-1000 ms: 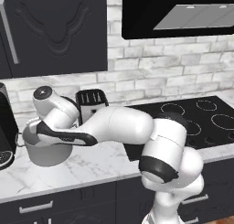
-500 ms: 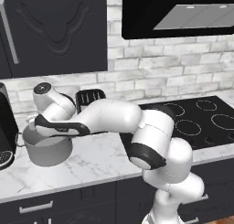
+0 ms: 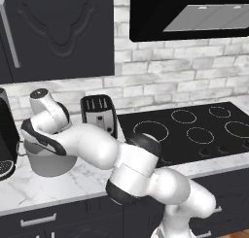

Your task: Turn on the sink faucet. Then move the eggplant from the counter to the sink. Turn off the sink. Move the vegetable from the sink to the pot next to the stove. Finally move the pot to the front center burner.

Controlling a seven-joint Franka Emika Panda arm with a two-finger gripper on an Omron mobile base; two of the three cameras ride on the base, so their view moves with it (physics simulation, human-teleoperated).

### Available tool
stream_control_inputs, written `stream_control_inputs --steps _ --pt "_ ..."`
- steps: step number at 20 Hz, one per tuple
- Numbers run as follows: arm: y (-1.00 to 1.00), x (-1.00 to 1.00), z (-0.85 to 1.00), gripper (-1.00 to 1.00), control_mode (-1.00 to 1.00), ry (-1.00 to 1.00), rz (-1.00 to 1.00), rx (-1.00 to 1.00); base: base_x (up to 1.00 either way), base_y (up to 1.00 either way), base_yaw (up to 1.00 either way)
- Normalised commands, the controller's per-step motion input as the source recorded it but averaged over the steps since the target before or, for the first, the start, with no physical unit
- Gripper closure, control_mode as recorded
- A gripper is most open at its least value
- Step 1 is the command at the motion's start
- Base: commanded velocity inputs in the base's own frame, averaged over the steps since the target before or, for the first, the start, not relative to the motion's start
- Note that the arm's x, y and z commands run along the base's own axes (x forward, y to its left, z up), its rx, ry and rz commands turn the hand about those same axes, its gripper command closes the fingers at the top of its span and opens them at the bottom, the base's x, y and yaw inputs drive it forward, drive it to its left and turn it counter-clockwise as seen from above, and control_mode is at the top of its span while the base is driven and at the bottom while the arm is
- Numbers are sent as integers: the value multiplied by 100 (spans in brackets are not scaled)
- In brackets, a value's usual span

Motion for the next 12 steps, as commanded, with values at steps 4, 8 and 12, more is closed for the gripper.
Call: stream_control_inputs --steps 4,8,12 --pt "0 1 -23 100 -100 3 0 0 0 0 0" --pt "-18 0 -52 100 -100 0 4 1 0 0 0" --pt "-15 6 -41 100 -100 0 4 3 0 0 0"
